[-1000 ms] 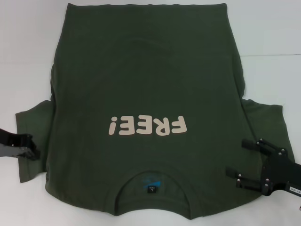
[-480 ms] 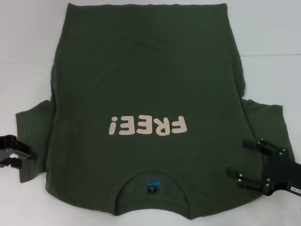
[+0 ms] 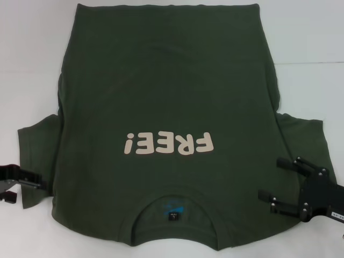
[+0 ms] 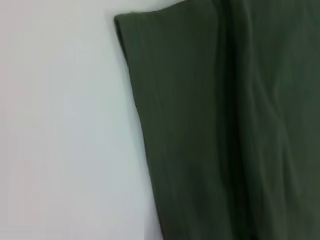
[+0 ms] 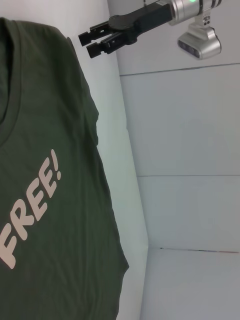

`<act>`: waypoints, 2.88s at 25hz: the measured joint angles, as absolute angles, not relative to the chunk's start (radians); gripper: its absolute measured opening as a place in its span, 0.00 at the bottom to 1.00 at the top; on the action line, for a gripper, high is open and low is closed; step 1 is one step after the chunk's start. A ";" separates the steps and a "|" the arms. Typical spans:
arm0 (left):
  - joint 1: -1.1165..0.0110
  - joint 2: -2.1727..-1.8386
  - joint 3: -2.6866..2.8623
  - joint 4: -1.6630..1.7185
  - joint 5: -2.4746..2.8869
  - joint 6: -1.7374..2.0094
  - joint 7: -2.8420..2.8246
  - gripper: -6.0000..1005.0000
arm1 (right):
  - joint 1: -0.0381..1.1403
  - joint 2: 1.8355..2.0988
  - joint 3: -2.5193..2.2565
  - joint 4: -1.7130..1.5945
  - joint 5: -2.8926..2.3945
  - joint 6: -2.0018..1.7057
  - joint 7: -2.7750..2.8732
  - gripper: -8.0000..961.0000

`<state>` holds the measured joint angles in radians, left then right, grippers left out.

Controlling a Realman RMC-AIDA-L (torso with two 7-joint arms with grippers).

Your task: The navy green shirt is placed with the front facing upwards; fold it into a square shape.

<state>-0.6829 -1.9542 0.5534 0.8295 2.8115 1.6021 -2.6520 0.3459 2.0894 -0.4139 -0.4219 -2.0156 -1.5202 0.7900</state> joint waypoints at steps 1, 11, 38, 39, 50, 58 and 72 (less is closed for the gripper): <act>-0.683 -1.957 0.560 0.829 2.816 1.594 -2.654 0.73 | 0.346 2.089 -0.414 -0.422 -2.016 -1.520 0.790 0.98; -0.683 -1.968 0.577 0.825 2.825 1.573 -2.655 0.87 | 0.345 2.090 -0.413 -0.422 -2.016 -1.520 0.790 0.98; -0.689 -1.971 0.580 0.802 2.830 1.536 -2.661 0.87 | 0.349 2.089 -0.413 -0.422 -2.016 -1.520 0.790 0.98; -0.689 -1.971 0.580 0.802 2.830 1.536 -2.660 0.87 | 0.349 2.089 -0.413 -0.422 -2.016 -1.520 0.790 0.98; -0.689 -1.977 0.622 0.802 2.830 1.523 -2.665 0.87 | 0.351 2.089 -0.413 -0.420 -2.016 -1.519 0.790 0.98; -0.689 -1.977 0.620 0.802 2.830 1.523 -2.666 0.87 | 0.351 2.089 -0.413 -0.419 -2.016 -1.519 0.790 0.98; -0.695 -1.979 0.609 0.778 2.817 1.527 -2.668 0.83 | 0.351 2.089 -0.413 -0.419 -2.016 -1.518 0.790 0.98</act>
<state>-0.6954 -1.9790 0.6088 0.7784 2.8167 1.5273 -2.6677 0.3513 2.0892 -0.4126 -0.4192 -2.0156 -1.5179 0.7900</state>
